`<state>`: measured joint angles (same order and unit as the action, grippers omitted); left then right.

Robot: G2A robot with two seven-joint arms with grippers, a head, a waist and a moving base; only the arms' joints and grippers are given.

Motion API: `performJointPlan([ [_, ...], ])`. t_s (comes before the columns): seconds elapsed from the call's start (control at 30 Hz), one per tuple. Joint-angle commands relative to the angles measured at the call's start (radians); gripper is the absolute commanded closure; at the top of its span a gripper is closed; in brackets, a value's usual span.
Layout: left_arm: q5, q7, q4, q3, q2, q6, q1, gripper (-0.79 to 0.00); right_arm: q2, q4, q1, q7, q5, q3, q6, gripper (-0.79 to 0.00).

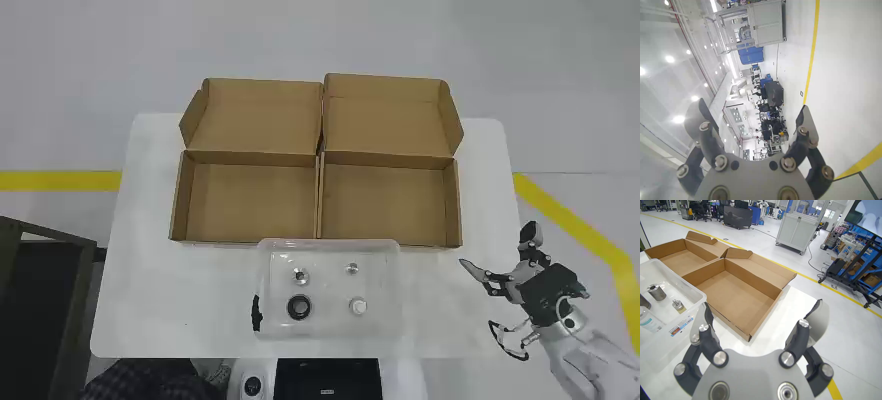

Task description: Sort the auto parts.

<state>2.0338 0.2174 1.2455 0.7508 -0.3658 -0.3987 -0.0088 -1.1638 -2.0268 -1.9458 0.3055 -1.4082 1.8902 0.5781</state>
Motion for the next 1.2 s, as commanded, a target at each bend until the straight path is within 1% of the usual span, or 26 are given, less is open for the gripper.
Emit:
performJointPlan([
  [0.0, 0.000, 0.000, 0.000, 0.000, 0.000, 0.000, 0.000, -0.785, 0.000, 0.000, 0.000, 0.000, 0.000, 0.000, 0.000, -0.785],
  [0.73, 0.000, 0.000, 0.000, 0.000, 0.000, 0.000, 0.000, -0.785, 0.000, -0.003, 0.004, -0.004, 0.001, -0.005, 0.004, -0.785],
  [0.87, 0.000, 0.000, 0.000, 0.000, 0.000, 0.000, 0.000, -0.785, 0.005, -0.012, 0.028, -0.031, -0.023, -0.025, 0.052, -0.785],
  [1.03, 0.000, 0.000, 0.000, 0.000, 0.000, 0.000, 0.000, -0.785, 0.016, -0.011, 0.082, -0.104, 0.004, -0.070, 0.205, -0.785],
  [1.17, 0.000, 0.000, 0.000, 0.000, 0.000, 0.000, 0.000, -0.785, 0.025, -0.023, 0.128, -0.182, 0.024, -0.102, 0.294, -0.785],
])
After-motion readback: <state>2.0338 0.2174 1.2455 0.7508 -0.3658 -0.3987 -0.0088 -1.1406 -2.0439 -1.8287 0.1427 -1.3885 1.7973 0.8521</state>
